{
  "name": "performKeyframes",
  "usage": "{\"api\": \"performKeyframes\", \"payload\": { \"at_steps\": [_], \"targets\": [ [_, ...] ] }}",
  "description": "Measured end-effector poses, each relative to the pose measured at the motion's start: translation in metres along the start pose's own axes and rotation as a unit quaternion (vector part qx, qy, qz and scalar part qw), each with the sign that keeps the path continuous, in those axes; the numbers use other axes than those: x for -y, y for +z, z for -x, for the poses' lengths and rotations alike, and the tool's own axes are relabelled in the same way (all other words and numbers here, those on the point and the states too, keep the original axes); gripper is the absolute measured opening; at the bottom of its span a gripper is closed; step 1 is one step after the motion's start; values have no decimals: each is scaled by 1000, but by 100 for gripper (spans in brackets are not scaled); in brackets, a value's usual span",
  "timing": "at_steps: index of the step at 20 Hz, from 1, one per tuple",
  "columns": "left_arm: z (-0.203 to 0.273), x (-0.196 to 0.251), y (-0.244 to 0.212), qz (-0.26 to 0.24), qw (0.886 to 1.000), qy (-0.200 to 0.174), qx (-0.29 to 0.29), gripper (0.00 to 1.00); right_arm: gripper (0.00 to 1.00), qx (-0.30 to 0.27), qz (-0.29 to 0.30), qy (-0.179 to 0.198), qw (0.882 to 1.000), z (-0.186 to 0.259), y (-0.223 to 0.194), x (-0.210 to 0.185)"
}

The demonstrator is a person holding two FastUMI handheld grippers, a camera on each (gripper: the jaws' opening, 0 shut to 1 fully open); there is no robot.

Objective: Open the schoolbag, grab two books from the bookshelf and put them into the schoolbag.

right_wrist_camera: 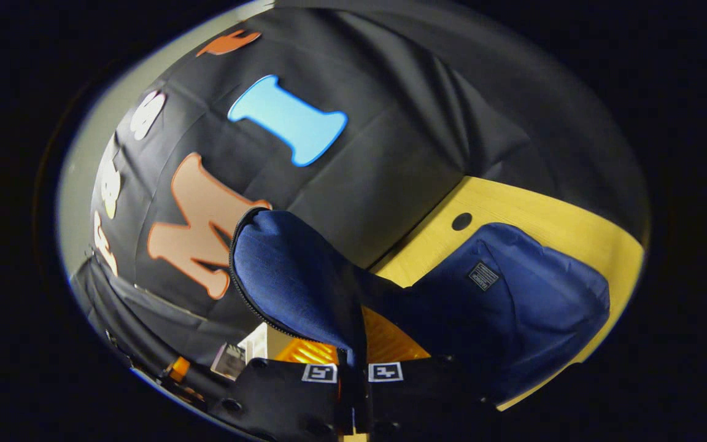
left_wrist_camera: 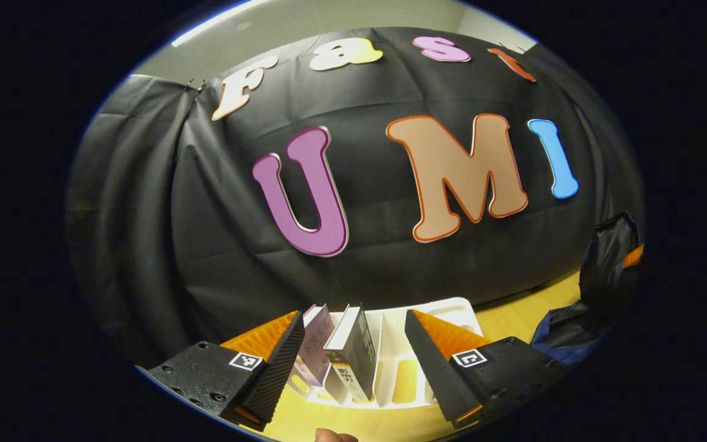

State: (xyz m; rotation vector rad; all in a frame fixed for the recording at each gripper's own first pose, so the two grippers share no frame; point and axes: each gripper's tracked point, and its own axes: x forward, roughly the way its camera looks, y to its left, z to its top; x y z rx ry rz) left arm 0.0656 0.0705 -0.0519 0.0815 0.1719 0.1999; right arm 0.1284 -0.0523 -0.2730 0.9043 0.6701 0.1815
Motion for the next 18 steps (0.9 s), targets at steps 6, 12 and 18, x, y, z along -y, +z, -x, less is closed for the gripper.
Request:
{"api": "performKeyframes", "payload": {
  "at_steps": [6, 12, 18],
  "targets": [
    [-51, -10, -49, 11, 988, -46, -147, 100, 5, 5, 11, -7, 1000, 3, -1, -1],
    [-89, -21, -101, 36, 953, -63, -294, 95, 5, 9, 14, -9, 1000, 3, 0, 1],
    [-114, -23, -113, 5, 932, -73, -356, 99, 5, 10, 11, -14, 1000, 3, 2, -1]
  ]
}}
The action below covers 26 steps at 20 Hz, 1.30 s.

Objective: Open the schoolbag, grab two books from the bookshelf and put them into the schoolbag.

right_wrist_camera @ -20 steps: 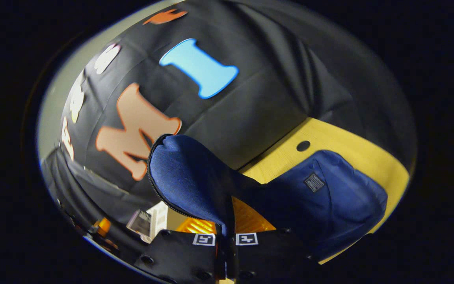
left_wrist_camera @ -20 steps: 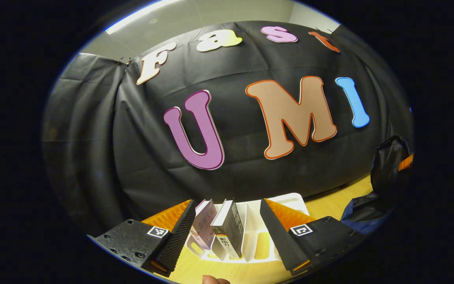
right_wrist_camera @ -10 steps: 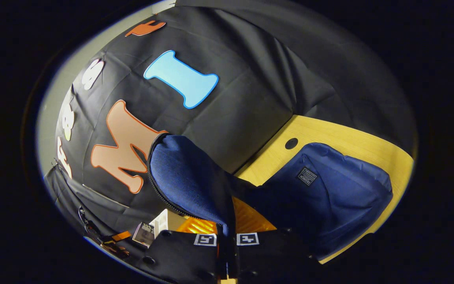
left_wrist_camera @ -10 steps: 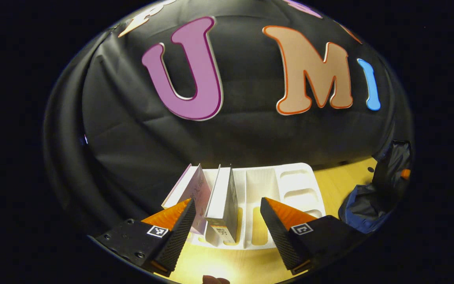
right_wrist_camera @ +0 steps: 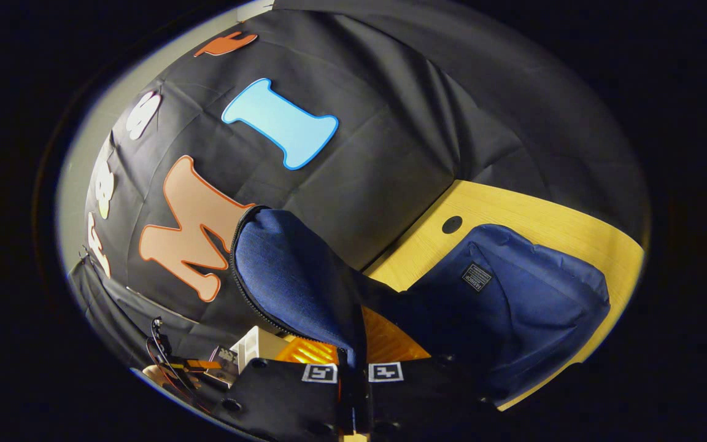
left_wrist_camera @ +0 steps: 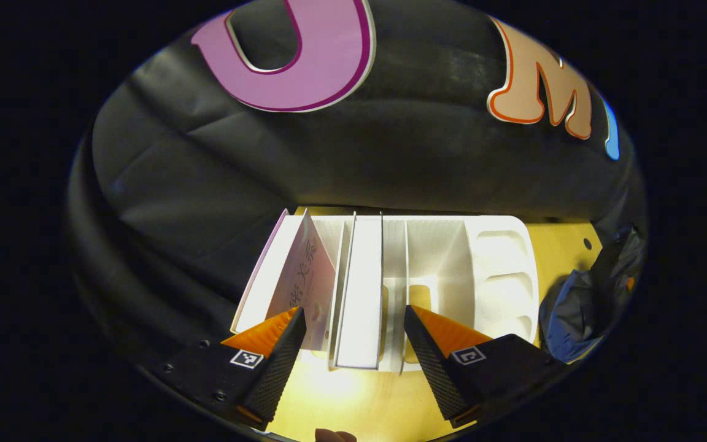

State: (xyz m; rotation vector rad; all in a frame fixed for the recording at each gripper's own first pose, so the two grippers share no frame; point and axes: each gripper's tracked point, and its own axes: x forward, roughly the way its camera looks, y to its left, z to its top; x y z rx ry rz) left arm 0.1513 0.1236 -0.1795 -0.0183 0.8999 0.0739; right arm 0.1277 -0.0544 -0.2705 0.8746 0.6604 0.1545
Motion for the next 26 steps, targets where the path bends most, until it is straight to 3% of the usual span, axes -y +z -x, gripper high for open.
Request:
{"api": "performKeyframes", "payload": {
  "at_steps": [1, 2, 6, 8, 9, 11, 14, 15, 17, 26],
  "targets": [
    [-8, 6, 0, -12, 1000, 0, -19, 100, 5, 0, -1, -1, 1000, 0, -1, -1],
    [-15, 12, -1, -19, 999, -10, -34, 94, 5, 1, -3, -2, 1000, -1, -1, -1],
    [-32, 20, -3, -41, 996, -27, -77, 88, 5, 4, -6, -4, 1000, 0, 1, 0],
    [-44, 17, -10, -65, 991, -24, -119, 62, 5, 4, -8, -7, 1000, 0, 0, 0],
    [-48, 24, -10, -61, 990, -40, -124, 50, 4, 5, -8, -7, 1000, -1, 1, -1],
    [-47, 30, -15, -63, 986, -54, -146, 34, 5, 4, -6, -8, 1000, -2, -1, 0],
    [-39, 32, -14, -61, 986, -50, -150, 35, 5, 5, -6, -9, 1000, -1, -1, 0],
    [-35, 30, -14, -63, 986, -49, -149, 29, 5, 5, -8, -10, 1000, -2, 0, 0],
    [-28, 25, -11, -69, 986, -45, -144, 35, 5, 4, -7, -11, 1000, -4, 0, -1],
    [11, 16, 9, -94, 988, -51, -110, 32, 5, -3, -7, -10, 1000, -5, -3, -2]
  ]
}}
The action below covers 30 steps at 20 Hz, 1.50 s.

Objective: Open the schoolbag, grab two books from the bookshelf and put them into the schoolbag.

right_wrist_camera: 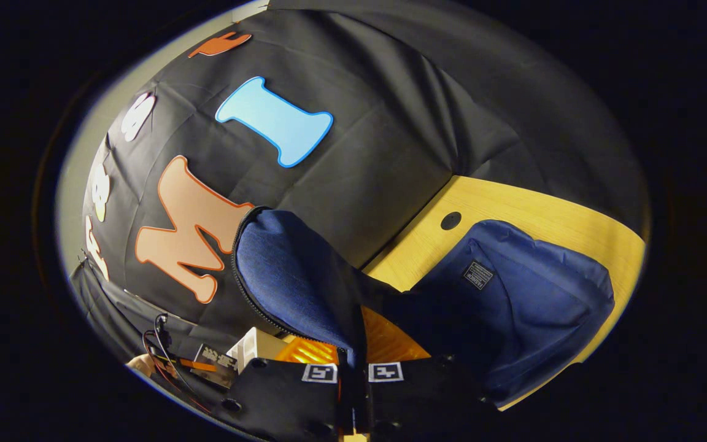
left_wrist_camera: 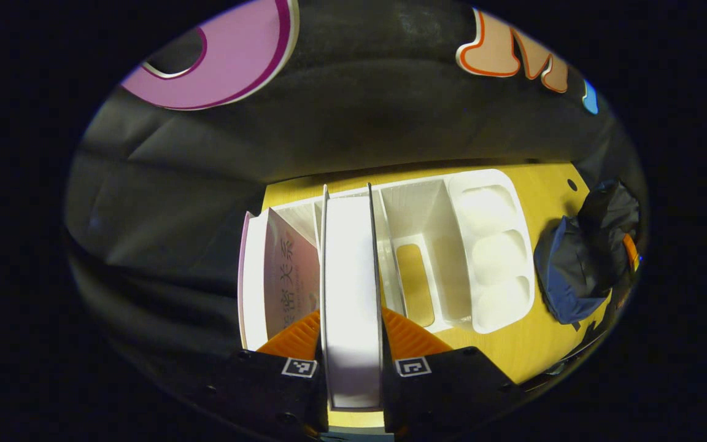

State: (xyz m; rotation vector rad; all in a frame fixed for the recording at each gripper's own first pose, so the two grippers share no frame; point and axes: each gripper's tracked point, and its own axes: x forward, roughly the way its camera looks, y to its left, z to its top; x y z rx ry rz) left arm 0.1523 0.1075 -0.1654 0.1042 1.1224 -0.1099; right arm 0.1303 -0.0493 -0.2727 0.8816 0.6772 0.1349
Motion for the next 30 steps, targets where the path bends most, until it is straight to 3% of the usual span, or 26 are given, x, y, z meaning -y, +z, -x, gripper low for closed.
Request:
{"api": "performKeyframes", "payload": {
  "at_steps": [1, 9, 11, 16, 20, 21, 22, 25, 26, 30],
  "targets": [
    [12, 1, 3, -2, 1000, 1, 8, 29, 5, -1, 1, 1, 1000, 1, 1, 0],
    [72, -5, 20, 9, 998, 0, 59, 31, 5, -1, -4, 4, 1000, 2, 2, 0],
    [85, -2, 22, 13, 997, -15, 69, 28, 5, -1, -6, 5, 1000, 2, 2, 0],
    [122, 2, 32, 29, 994, -42, 101, 31, 5, -2, -5, 3, 1000, 1, 1, 1],
    [147, 19, 41, 77, 984, -100, 128, 31, 5, 0, -5, 1, 1000, 1, 3, 2],
    [151, 24, 44, 92, 980, -116, 135, 28, 4, 1, -6, 2, 1000, 1, 4, 1],
    [154, 36, 46, 116, 972, -146, 144, 31, 4, 2, -7, 3, 1000, 2, 5, 2],
    [157, 73, 47, 184, 944, -231, 148, 34, 5, 1, -21, 11, 1000, 5, 5, 2],
    [156, 84, 48, 206, 933, -255, 148, 31, 5, 2, -24, 13, 1000, 6, 6, 3],
    [144, 117, 45, 266, 899, -319, 143, 30, 4, 1, -26, 13, 1000, 7, 6, 4]
  ]
}}
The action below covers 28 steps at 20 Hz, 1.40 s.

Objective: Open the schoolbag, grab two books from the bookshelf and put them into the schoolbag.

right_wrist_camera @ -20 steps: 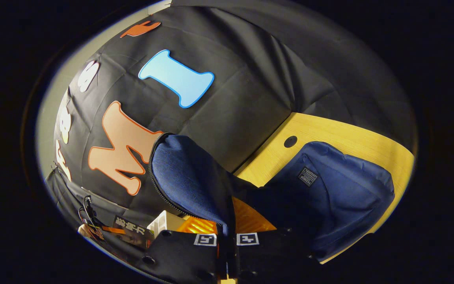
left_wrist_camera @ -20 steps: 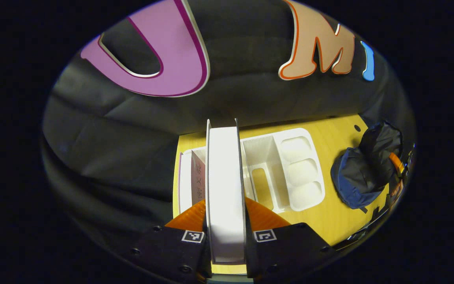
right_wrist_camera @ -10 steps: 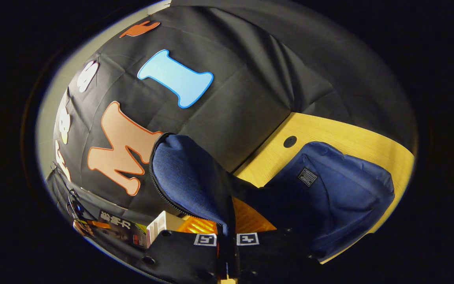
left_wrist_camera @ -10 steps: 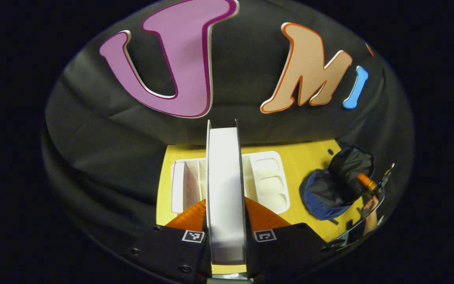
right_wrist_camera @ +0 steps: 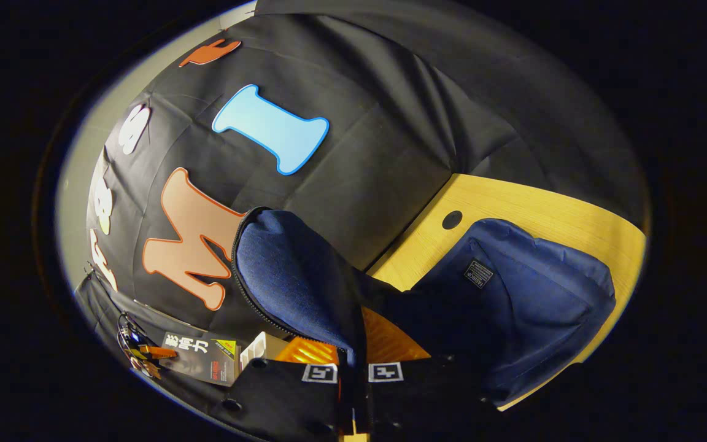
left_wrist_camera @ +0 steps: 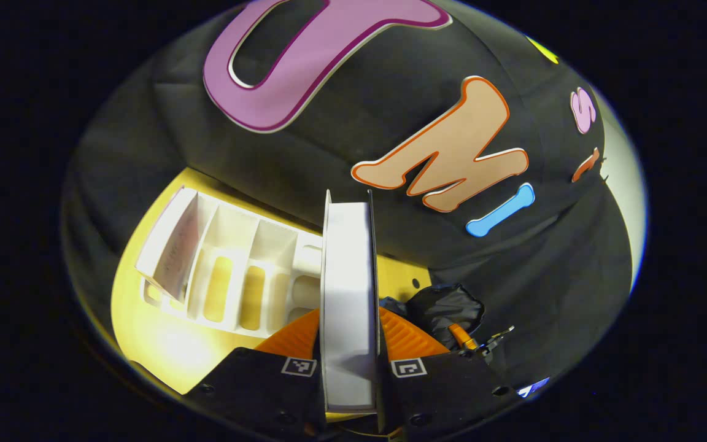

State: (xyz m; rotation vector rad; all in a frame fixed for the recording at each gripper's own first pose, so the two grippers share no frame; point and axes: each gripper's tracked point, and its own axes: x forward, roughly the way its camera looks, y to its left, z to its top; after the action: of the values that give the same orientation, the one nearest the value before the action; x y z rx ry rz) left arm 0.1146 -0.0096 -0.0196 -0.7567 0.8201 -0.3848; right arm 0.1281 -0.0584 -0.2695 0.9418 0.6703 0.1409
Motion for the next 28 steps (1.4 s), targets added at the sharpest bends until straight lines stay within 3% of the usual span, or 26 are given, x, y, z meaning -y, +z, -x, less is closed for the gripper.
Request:
{"api": "performKeyframes", "payload": {
  "at_steps": [7, 14, 23, 28],
  "targets": [
    [-56, 24, -52, 54, 997, -52, -31, 29, 4, -2, 2, 3, 1000, -1, -3, -2],
    [-166, 66, -123, 109, 985, -86, -99, 29, 5, -2, -1, 6, 1000, 1, -5, -2],
    [-233, 105, -187, 119, 977, -90, -152, 29, 4, 2, -12, 8, 1000, 1, -5, 0],
    [-257, 119, -201, 138, 973, -98, -156, 29, 4, 4, -12, 9, 1000, 2, -5, -2]
  ]
}}
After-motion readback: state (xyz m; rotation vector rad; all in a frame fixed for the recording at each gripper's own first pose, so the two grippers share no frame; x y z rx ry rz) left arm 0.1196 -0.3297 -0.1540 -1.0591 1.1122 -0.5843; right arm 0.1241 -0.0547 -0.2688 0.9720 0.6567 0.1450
